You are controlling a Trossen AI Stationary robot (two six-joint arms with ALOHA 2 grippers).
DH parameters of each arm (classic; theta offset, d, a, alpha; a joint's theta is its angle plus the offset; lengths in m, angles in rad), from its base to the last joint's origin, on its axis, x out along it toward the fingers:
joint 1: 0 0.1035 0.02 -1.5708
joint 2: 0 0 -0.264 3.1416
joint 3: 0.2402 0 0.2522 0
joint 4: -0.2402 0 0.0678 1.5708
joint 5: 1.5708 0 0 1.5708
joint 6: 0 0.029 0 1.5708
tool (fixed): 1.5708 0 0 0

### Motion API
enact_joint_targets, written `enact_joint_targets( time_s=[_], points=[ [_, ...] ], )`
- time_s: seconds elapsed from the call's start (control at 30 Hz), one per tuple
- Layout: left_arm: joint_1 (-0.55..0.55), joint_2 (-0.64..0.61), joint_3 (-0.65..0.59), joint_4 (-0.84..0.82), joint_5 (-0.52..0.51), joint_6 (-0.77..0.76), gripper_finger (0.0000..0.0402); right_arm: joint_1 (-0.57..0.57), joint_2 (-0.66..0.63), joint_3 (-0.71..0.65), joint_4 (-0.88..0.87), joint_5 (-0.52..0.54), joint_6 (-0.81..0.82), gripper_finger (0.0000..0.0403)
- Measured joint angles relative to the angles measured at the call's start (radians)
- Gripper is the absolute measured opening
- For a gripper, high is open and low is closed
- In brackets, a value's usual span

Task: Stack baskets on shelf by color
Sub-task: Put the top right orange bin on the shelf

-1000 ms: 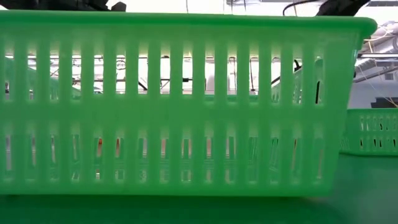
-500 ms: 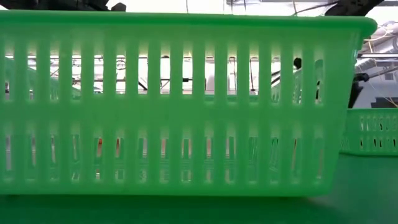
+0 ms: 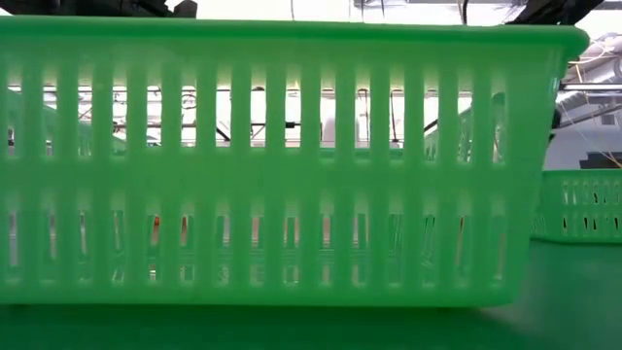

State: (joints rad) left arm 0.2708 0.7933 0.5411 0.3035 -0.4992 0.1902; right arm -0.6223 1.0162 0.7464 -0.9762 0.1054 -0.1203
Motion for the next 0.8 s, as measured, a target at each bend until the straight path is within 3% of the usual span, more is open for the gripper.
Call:
enact_joint_targets(
  time_s=[0.13, 0.8],
  points=[
    [-0.001, 0.000, 0.000, 0.000, 0.000, 0.012, 0.0031, 0.014, 0.011, -0.001, 0.016, 0.052, -0.018, 0.0144],
    [-0.001, 0.000, 0.000, 0.010, 0.000, 0.080, 0.0031, 0.016, 0.111, -0.019, 0.098, 0.077, -0.227, 0.0144]
  ],
)
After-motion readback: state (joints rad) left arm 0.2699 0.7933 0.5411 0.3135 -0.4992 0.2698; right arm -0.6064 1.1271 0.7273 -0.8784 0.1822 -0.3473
